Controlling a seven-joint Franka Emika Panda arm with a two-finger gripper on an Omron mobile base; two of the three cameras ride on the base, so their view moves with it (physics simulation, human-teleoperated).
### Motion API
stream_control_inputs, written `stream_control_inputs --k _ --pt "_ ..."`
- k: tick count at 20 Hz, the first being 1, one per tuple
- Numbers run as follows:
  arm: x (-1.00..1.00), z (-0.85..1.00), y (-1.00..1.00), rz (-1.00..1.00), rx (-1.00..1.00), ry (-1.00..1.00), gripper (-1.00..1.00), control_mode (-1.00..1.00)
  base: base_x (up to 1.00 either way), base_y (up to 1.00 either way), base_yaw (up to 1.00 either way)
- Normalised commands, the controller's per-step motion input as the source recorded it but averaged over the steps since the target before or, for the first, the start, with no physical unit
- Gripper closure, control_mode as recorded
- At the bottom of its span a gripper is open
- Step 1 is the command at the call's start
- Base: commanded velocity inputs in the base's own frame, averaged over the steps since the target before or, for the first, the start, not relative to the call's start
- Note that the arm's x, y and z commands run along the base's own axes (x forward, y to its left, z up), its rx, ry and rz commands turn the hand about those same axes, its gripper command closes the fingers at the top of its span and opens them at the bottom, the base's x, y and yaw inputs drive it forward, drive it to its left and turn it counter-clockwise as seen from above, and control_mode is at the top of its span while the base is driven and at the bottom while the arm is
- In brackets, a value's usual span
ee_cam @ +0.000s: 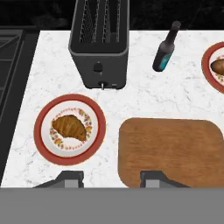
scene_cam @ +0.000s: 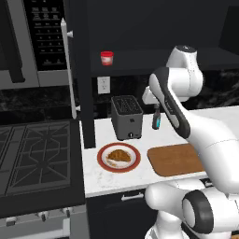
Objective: From the different types of pastries on the counter, select a croissant and place it on the cutting board. Then retrieve a jar of jam from the cabinet and place it alongside the croissant on the cutting board.
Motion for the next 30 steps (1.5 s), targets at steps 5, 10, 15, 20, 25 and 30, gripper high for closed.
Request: stream_control_inputs --k 5,10,15,20,25,30 --pt "-0.42 -0.36 0.03 0.0 0.08 -0.24 -1.0 -1.0 0.0 0.0 0.0" --pt "-0.08 -0.58 0.51 0.0 0.02 -0.08 -1.0 -1.0 0.0 0.0 0.0" --pt "-0.02 -0.71 0.59 0.08 -0.05 0.0 -1.0 -1.0 0.0 0.0 0.0" --pt "0.14 -0.67 0.17 0.13 0.0 -0.02 -1.0 -1.0 0.0 0.0 0.0" --pt "0.09 -0.72 0.28 0.14 -0.02 -0.04 -1.0 -1.0 0.0 0.0 0.0" --pt "0.55 -0.02 0.11 0.04 0.0 0.01 -1.0 -1.0 0.0 0.0 0.0"
